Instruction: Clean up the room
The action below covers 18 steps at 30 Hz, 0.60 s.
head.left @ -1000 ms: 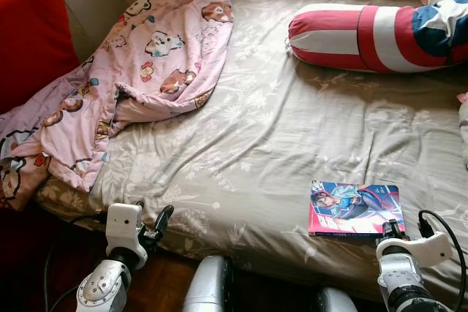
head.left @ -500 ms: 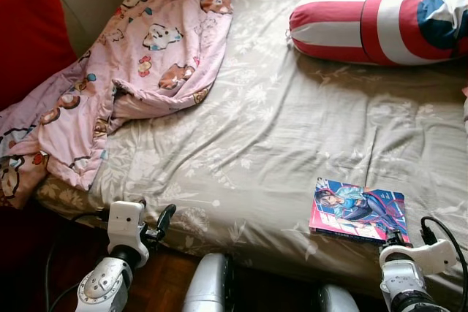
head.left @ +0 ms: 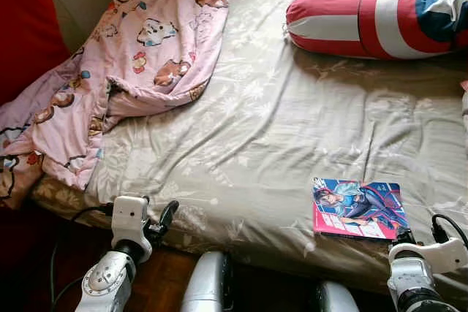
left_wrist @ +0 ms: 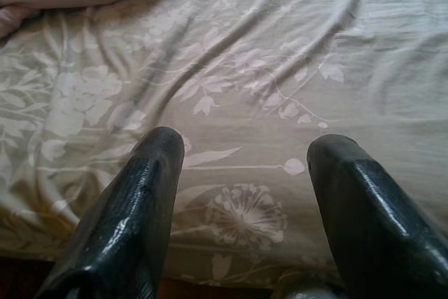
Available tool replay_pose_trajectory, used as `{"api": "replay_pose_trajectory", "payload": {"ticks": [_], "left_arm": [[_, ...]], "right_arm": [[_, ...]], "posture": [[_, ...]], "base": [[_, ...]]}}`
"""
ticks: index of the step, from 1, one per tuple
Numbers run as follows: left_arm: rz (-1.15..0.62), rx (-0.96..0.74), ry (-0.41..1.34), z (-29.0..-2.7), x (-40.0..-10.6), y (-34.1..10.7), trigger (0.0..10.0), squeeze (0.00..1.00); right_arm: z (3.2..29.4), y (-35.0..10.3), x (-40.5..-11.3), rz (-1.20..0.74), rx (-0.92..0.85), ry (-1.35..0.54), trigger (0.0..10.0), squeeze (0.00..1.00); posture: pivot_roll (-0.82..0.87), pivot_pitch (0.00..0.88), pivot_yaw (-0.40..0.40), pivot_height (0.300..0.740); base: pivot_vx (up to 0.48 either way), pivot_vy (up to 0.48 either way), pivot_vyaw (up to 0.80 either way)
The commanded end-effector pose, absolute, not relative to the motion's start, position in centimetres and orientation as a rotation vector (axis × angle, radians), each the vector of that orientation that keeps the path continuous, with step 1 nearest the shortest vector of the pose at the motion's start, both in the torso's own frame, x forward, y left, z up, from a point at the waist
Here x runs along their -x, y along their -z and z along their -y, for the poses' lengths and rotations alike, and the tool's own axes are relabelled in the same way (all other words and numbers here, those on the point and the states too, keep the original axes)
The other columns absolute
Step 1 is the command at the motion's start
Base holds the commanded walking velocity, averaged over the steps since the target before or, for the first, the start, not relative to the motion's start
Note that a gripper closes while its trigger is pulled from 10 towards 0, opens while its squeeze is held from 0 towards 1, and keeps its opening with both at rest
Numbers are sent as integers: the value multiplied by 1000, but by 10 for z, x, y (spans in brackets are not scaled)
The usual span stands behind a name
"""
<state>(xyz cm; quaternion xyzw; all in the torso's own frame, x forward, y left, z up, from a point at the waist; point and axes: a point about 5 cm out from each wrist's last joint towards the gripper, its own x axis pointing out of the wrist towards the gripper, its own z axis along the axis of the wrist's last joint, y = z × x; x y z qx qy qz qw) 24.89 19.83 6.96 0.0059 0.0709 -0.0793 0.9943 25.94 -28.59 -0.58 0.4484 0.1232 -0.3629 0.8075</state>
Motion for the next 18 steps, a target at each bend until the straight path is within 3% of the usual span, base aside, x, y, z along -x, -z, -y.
{"api": "replay_pose_trajectory", "payload": {"ticks": [1,9,13,14,18], "left_arm": [[-170,-19,140,-201,-247,-62,10000,0],[-151,-2,128,-197,-255,-60,10000,0],[-133,14,115,-195,-261,-60,10000,0],[-121,23,113,-193,-263,-60,10000,0],[-114,38,110,-188,-266,-59,10000,0]], "right_arm": [[275,20,-248,-322,-952,779,10000,0],[266,31,-236,-337,-915,754,10000,0],[267,20,-243,-264,-726,664,10000,0],[267,2,-252,-132,-592,581,10000,0],[260,-30,-266,49,-408,414,10000,0]], "posture": [[176,219,137,640],[145,194,113,640],[124,175,93,640],[111,168,82,640],[68,150,59,655]], "base": [[0,0,0],[0,0,0],[0,0,0],[0,0,0],[0,0,0]]}}
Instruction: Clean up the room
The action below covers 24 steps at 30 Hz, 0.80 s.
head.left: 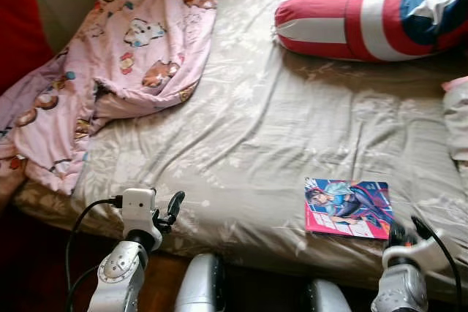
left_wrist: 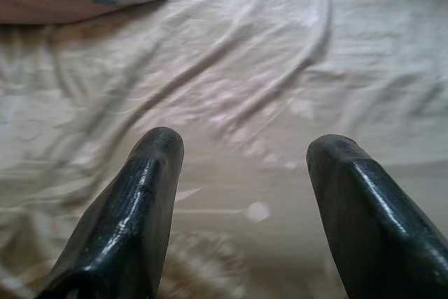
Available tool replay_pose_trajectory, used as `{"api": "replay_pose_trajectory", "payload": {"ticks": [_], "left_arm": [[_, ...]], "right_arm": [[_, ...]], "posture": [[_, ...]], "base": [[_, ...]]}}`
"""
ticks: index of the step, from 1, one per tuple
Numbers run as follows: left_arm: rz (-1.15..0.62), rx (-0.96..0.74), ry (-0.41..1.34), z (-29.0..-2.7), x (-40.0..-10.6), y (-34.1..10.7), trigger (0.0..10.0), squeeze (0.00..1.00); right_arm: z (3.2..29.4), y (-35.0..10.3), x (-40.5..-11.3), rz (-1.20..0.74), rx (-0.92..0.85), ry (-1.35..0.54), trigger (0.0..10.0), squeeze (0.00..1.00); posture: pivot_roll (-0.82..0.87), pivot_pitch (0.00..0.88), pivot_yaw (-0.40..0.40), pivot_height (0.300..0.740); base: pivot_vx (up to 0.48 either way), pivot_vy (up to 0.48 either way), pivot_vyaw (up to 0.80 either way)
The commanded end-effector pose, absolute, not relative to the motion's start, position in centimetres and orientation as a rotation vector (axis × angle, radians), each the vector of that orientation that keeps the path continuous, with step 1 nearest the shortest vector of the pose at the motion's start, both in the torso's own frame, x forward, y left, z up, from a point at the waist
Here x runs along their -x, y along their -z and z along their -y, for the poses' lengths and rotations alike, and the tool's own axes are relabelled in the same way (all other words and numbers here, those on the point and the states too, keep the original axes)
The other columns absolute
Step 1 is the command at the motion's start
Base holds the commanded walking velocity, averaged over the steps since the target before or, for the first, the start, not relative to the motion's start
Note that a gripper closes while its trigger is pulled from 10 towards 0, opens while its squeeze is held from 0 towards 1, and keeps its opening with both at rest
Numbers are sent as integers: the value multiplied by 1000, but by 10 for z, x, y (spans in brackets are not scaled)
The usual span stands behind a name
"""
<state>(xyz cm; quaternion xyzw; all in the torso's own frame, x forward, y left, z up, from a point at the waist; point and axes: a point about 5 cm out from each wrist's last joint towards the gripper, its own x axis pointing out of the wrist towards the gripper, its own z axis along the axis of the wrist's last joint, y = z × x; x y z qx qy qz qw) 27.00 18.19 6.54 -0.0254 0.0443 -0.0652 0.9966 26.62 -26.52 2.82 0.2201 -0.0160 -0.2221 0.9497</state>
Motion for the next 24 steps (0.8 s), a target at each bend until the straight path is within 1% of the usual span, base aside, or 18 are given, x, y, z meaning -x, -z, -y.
{"api": "replay_pose_trajectory", "payload": {"ticks": [1,2,5,7,8,11,13,15,16,19,21,22,24], "left_arm": [[-114,43,107,-187,-266,-57,10000,0],[-117,51,104,-185,-266,-54,10000,0],[-131,65,98,-181,-267,-48,10000,0],[-146,81,87,-180,-268,-43,10000,0],[-174,100,69,-181,-268,-36,10000,0],[-214,120,51,-182,-269,-27,10000,0],[-227,127,43,-183,-268,-24,10000,0],[-333,180,-29,-192,-264,-2,10000,0],[-333,180,-29,-192,-264,-2,10000,0],[-437,178,-30,-188,-259,14,10000,0],[-528,158,-12,-184,-253,27,10000,0],[-631,145,-26,-181,-242,41,10000,0],[-666,140,-35,-181,-238,46,10000,0]], "right_arm": [[256,-38,-267,82,-358,365,10000,0],[252,-47,-268,109,-302,309,10000,0],[246,-44,-265,74,-285,258,10000,0],[241,-33,-262,13,-269,215,10000,0],[234,-16,-257,-71,-282,184,10000,0],[231,-2,-253,-172,-274,178,10000,0],[230,0,-252,-179,-273,175,10000,0],[217,8,-253,-277,-235,98,10000,0],[217,8,-253,-277,-235,98,10000,0],[210,22,-248,-391,-204,80,10000,0],[203,35,-240,-501,-157,47,10000,0],[197,50,-226,-617,-135,16,10000,0],[195,54,-221,-652,-127,4,10000,0]], "posture": [[49,140,48,660],[32,133,39,670],[17,122,26,690],[11,114,13,700],[11,106,5,710],[23,90,-14,730],[23,83,-21,735],[29,61,-33,740],[29,61,-33,740],[40,38,-37,740],[56,19,-48,740],[76,0,-59,740],[76,0,-59,740]], "base": [[0,0,0],[0,0,0],[0,0,0],[0,0,0],[0,0,0],[0,0,0],[0,0,0],[0,0,0],[0,0,0],[0,0,0],[0,0,0],[0,0,0],[0,0,0]]}}
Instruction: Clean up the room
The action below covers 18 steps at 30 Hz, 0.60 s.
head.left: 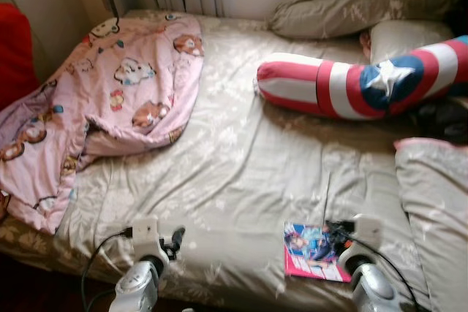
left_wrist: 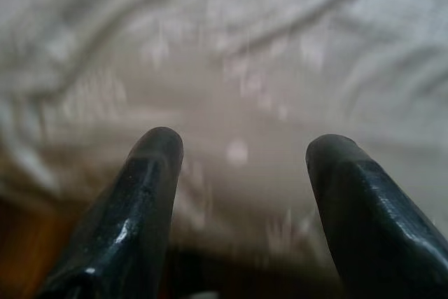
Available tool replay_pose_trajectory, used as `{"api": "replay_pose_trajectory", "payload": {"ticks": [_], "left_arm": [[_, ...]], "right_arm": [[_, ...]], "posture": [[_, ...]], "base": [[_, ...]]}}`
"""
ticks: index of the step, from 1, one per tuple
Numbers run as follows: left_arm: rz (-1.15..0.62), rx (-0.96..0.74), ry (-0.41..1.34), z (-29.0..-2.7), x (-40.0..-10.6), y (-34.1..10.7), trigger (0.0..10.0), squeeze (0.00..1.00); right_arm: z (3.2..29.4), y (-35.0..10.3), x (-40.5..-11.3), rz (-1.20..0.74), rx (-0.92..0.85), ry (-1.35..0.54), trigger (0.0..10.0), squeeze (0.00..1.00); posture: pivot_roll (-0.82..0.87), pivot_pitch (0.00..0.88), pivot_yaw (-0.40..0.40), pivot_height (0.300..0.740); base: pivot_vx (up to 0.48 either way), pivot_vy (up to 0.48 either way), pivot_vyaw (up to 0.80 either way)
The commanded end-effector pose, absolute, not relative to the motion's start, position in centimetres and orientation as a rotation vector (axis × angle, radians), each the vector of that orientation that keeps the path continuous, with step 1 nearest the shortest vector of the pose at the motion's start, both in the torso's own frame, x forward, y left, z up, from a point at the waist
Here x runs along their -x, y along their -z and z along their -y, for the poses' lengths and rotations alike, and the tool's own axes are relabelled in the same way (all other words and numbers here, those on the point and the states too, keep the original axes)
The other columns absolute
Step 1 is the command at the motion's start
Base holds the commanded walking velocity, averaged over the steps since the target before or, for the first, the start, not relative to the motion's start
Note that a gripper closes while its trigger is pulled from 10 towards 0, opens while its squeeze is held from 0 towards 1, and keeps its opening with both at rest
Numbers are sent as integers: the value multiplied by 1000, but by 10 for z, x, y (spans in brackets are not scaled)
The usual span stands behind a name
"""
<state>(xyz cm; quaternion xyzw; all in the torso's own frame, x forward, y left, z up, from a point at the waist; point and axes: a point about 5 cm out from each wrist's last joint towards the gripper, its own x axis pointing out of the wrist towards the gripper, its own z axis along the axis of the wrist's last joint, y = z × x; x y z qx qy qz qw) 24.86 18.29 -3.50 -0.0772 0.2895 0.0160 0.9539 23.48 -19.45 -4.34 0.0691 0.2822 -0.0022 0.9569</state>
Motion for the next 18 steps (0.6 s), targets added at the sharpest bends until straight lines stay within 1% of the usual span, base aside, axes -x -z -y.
{"api": "replay_pose_trajectory", "payload": {"ticks": [1,4,5,7,8,9,10,13,16,18], "left_arm": [[-728,108,-24,-180,-229,54,10000,0],[-793,92,-26,-181,-215,64,10000,0],[-793,92,-26,-181,-215,64,10000,0],[-847,35,-35,-188,-200,73,10000,0],[-855,42,-52,-190,-197,74,10000,0],[-859,48,-65,-192,-195,75,10000,0],[-875,67,-99,-197,-189,78,10000,0],[-898,74,-130,-204,-182,81,10000,0],[-902,68,-131,-206,-181,81,10000,0],[-910,61,-124,-208,-179,82,10000,0]], "right_arm": [[194,63,-209,-723,-85,-18,10000,0],[202,71,-196,-773,-105,81,10000,0],[202,71,-196,-773,-105,81,10000,0],[204,74,-190,-773,-151,156,10000,0],[203,75,-188,-782,-155,167,10000,0],[203,76,-186,-789,-157,174,10000,0],[201,80,-181,-825,-148,158,10000,0],[199,87,-168,-895,-92,102,10000,0],[200,88,-165,-902,-96,110,10000,0],[202,89,-162,-904,-117,149,10000,0]], "posture": [[82,0,-60,740],[74,0,-45,740],[74,0,-45,740],[57,0,-30,740],[52,0,-25,740],[49,0,-21,740],[43,0,-15,740],[33,0,-5,740],[32,0,1,740],[31,0,14,740]], "base": [[0,0,0],[0,0,0],[0,0,0],[0,0,0],[0,0,0],[0,0,0],[0,0,0],[0,0,0],[0,0,0],[0,362,0]]}}
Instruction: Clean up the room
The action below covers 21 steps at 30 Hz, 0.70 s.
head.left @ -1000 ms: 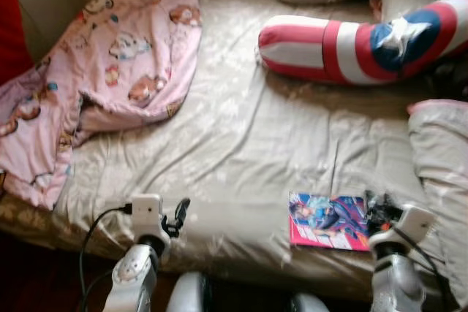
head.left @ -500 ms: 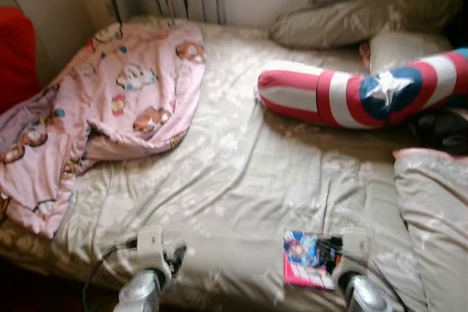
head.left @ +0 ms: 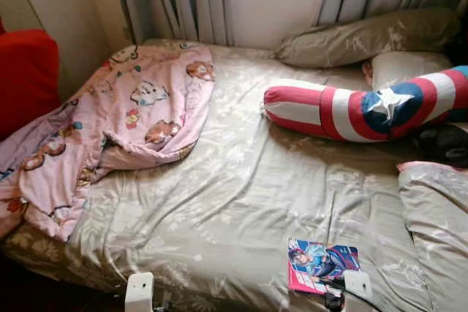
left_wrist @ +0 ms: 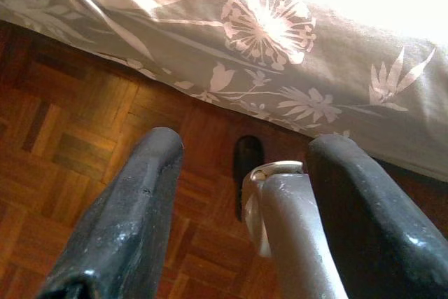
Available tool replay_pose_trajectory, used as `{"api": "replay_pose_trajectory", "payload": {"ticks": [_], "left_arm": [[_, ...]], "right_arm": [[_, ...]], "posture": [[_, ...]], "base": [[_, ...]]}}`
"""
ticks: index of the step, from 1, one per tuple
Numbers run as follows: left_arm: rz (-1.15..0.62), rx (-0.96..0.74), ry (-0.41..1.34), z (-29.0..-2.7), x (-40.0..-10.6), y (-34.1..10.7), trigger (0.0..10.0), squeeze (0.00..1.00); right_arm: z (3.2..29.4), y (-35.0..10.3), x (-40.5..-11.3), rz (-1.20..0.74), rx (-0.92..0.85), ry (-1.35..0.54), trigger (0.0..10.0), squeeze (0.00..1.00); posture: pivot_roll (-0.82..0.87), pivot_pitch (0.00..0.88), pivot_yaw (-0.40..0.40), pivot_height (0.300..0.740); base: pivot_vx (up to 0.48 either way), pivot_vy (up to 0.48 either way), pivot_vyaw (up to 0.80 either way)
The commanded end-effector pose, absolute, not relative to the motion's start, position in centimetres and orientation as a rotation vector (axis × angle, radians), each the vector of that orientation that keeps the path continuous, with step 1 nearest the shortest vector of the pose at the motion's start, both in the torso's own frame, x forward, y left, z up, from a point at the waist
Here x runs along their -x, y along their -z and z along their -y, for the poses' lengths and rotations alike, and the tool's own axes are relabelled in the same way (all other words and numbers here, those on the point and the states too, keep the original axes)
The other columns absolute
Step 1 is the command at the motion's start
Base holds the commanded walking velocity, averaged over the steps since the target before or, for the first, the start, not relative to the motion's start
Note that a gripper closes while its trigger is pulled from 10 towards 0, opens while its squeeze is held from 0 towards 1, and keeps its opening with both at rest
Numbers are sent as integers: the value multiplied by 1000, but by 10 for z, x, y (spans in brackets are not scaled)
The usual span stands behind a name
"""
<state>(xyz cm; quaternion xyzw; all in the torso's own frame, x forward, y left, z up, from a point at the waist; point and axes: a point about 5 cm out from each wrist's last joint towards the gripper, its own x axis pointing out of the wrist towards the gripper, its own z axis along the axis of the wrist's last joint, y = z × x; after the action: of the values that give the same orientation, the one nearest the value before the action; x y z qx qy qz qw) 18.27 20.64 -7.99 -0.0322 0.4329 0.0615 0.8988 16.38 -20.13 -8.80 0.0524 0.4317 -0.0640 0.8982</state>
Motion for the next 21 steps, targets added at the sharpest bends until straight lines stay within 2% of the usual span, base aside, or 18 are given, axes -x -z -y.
{"api": "replay_pose_trajectory", "payload": {"ticks": [1,8,10,21], "left_arm": [[-915,52,-116,-209,-178,82,10000,0],[-949,7,-113,-219,-171,83,10000,0],[-961,-9,-102,-222,-169,84,10000,0],[-982,-17,-106,-231,-161,85,10000,0]], "right_arm": [[203,89,-161,-911,-117,161,10000,0],[200,90,-160,-921,-101,139,10000,0],[201,89,-162,-918,-45,129,10000,0],[205,87,-165,-901,-81,191,10000,0]], "posture": [[32,0,17,740],[41,0,18,740],[47,0,16,740],[53,10,9,740]], "base": [[0,480,0],[0,480,0],[0,480,0],[0,480,0]]}}
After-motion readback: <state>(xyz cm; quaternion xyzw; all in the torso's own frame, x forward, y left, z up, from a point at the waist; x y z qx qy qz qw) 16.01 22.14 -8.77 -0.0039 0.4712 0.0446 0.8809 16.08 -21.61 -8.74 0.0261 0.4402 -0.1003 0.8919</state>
